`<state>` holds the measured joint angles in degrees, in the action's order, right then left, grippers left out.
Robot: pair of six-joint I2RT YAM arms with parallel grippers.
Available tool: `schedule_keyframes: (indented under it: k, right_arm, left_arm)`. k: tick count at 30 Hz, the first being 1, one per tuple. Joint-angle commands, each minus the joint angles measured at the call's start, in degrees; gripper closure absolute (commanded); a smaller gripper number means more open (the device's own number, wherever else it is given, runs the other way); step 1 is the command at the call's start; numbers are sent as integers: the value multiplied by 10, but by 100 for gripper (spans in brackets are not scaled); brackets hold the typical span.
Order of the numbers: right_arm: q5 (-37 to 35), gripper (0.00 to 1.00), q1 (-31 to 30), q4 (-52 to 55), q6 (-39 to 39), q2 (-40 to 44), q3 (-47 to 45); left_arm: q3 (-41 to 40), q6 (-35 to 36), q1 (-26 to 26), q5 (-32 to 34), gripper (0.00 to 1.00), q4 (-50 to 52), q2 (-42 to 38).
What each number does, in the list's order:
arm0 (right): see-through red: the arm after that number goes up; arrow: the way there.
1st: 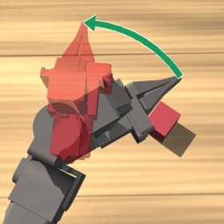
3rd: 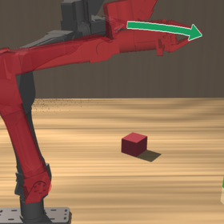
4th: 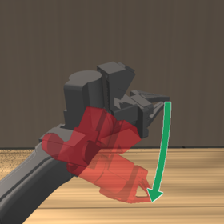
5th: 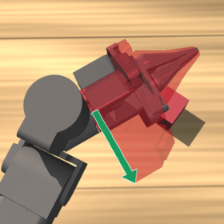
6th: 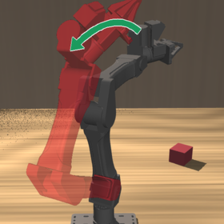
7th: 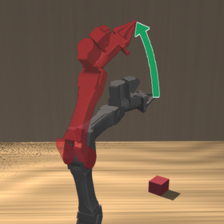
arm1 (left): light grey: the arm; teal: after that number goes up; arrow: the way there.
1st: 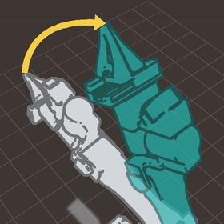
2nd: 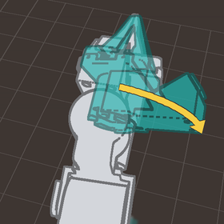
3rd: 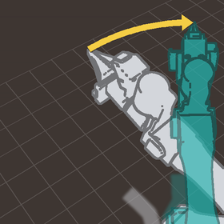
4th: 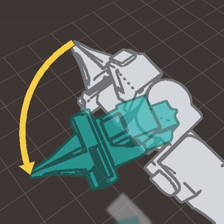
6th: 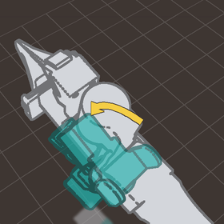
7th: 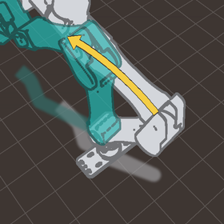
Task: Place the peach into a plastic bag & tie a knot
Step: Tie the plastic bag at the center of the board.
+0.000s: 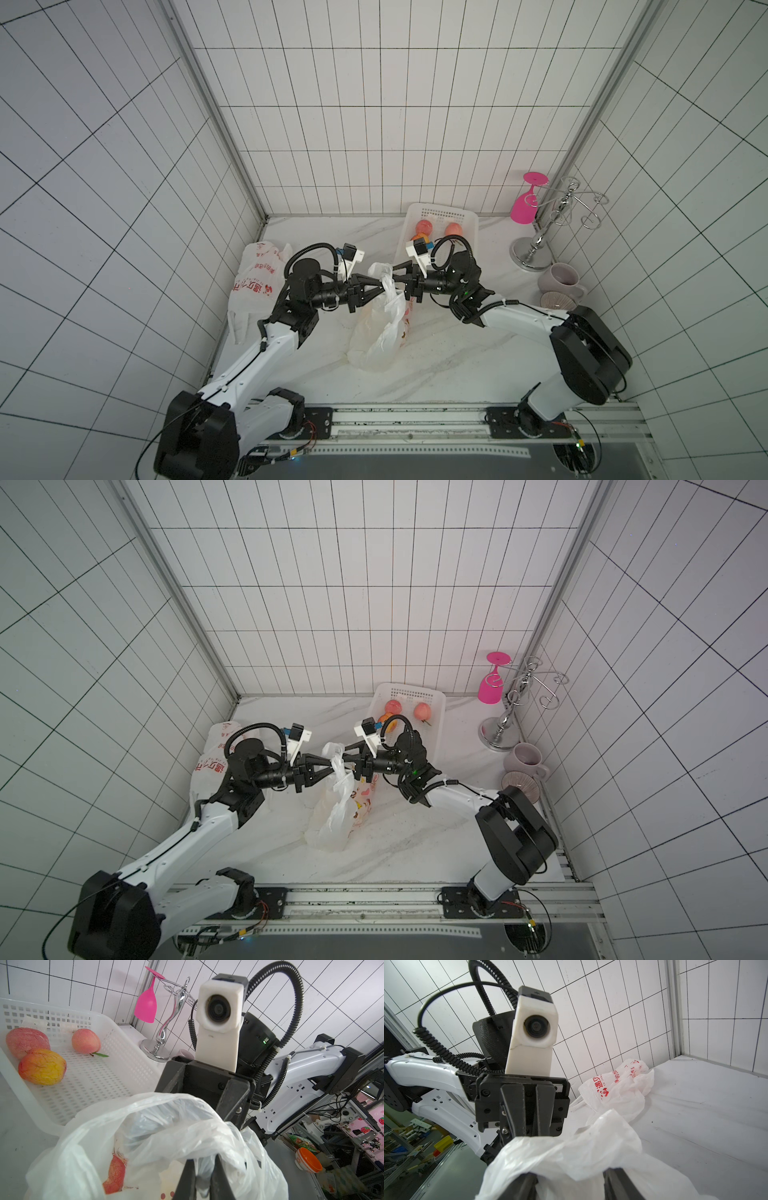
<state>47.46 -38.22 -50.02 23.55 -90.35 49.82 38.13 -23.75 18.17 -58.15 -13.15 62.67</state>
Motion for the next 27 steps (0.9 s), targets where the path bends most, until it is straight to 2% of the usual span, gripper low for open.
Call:
schedule_keyframes:
  k: [1, 10, 15, 21, 25, 27]
  right_arm:
    - [-29, 52, 10, 16, -20, 30, 5]
    - [-93, 51, 23, 130, -58, 149, -91]
    - [-104, 50, 23, 199, -84, 163, -77]
    - [-158, 50, 36, 275, -91, 192, -83]
    - [-195, 55, 45, 376, -74, 238, -85]
    - [-198, 67, 45, 426, -60, 275, -89]
  left_arm:
    - [9, -7, -6, 27, 100, -1, -6]
    - [3, -39, -19, 45, 100, -31, 3]
    - [3, -54, -19, 39, 100, -40, 7]
    - [1, -46, -27, 37, 100, -33, 9]
    - [3, -54, -27, 28, 100, -44, 24]
    - [4, -55, -27, 26, 100, -44, 31]
